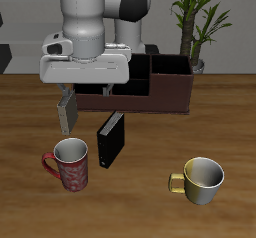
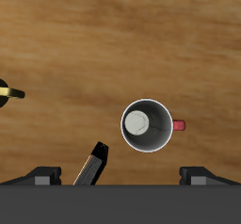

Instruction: Place the red mug into the back desk caddy's right compartment

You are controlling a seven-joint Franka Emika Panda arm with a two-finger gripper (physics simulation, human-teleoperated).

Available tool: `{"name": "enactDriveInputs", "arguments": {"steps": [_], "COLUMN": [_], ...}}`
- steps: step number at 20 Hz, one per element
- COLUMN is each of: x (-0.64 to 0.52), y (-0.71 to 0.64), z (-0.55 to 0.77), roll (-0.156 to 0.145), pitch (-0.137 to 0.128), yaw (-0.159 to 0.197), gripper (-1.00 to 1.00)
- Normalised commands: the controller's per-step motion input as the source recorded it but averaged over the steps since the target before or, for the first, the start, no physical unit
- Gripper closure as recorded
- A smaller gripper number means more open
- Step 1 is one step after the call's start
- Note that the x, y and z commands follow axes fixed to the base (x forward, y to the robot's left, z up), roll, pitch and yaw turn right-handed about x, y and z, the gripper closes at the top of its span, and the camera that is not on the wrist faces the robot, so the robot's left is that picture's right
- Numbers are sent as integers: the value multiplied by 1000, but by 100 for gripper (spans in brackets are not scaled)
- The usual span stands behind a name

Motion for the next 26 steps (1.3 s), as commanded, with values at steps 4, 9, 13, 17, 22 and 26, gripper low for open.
{"name": "enactDriveInputs", "arguments": {"steps": [4,9,13,17,22,26], "x": [104,104,80,79,81,81], "y": [-59,-21,-42,-1,18,-15], "z": [-223,-226,-170,-194,-193,-201], "roll": [8,-1,-7,3,-13,-19], "pitch": [-4,9,4,7,-5,-9], "yaw": [-17,-13,-13,-25,-30,-34], "gripper": [-100,-100,-100,-100,-100,-100]}}
